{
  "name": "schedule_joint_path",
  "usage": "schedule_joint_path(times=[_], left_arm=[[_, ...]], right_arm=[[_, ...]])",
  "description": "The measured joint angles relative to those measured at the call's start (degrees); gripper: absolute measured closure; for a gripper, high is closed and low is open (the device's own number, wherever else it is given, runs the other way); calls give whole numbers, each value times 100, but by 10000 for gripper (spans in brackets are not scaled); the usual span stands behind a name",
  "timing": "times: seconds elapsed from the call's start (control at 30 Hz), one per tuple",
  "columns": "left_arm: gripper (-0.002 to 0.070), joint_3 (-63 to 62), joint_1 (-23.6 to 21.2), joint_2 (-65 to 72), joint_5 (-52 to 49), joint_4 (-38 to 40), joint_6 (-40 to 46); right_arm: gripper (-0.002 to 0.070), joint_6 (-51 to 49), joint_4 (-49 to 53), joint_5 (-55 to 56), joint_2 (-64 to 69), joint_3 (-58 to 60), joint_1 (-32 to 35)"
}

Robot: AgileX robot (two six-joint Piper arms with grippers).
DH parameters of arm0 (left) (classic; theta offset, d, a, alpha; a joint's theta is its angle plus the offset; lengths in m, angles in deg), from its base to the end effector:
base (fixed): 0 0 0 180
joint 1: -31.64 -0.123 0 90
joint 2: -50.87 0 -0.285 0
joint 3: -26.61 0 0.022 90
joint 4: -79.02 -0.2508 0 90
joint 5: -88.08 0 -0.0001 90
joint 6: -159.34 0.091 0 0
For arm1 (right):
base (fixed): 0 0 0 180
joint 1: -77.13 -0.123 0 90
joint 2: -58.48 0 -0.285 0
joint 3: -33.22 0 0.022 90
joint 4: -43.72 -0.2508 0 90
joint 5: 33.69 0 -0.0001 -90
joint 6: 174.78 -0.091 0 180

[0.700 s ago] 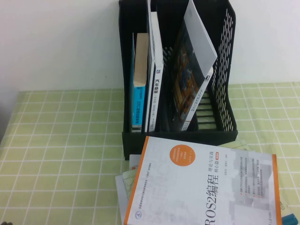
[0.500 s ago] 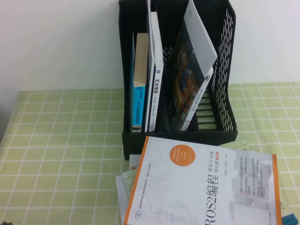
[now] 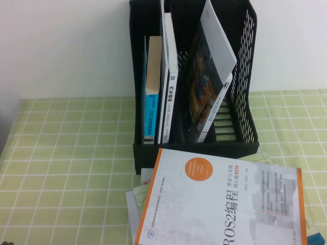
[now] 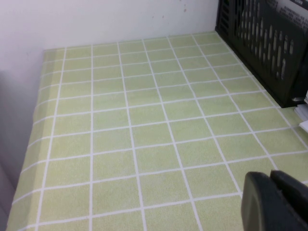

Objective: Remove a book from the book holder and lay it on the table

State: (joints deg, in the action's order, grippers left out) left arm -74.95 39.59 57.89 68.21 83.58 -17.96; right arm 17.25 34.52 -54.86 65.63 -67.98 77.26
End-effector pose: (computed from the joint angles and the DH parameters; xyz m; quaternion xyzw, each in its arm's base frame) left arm 0.0523 -0.0098 0.1756 0.0523 0.7930 -0.0612 0.6038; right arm 0.0528 0.0051 0.1717 -0.0404 0.8020 0.0046 0.5959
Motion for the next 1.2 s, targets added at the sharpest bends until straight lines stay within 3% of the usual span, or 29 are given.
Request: schedule_joint_path(times=[0.83,1.2], left_arm=[[678,0,0,0,0,0,0],[678,0,0,0,47,422,0]], right_arm=[[678,0,0,0,0,0,0],[678,0,-31,13,0,0,0]])
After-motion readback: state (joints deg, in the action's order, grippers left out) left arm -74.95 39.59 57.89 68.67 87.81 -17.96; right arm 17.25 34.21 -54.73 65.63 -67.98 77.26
